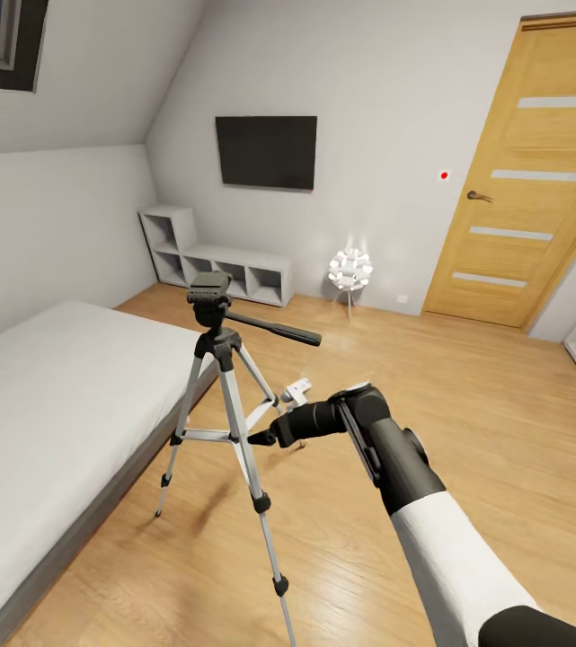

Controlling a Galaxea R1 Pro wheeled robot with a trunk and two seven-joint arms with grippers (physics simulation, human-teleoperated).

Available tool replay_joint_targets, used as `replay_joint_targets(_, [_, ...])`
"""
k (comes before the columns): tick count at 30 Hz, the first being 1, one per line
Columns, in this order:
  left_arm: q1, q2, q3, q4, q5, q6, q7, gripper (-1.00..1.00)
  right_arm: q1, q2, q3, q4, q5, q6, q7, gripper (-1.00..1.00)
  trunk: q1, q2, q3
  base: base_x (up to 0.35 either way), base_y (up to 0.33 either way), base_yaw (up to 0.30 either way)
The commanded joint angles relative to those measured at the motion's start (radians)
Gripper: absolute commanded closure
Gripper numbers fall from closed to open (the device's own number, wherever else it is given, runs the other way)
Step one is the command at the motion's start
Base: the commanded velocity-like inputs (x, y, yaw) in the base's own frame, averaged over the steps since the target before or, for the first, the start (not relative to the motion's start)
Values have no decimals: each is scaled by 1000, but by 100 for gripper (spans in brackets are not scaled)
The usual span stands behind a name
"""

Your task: Attach the digital camera to the camera tripod in the bedroom.

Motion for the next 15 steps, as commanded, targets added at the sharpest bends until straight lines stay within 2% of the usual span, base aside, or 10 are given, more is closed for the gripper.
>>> replay_joint_targets(1, [-1,0,6,0,-2,-3,0,100,-1,0,-2,13,9,-15,1,-100,0,-2,-2,0,0,0])
replay_joint_targets(4, [-1,0,6,0,-3,-3,0,100,-1,0,-5,52,10,-72,-25,-100,0,-2,-2,0,0,0])
replay_joint_targets(15, [-1,0,6,0,-3,-3,0,100,-1,0,-8,77,10,-122,-40,-100,0,-2,-2,0,0,0])
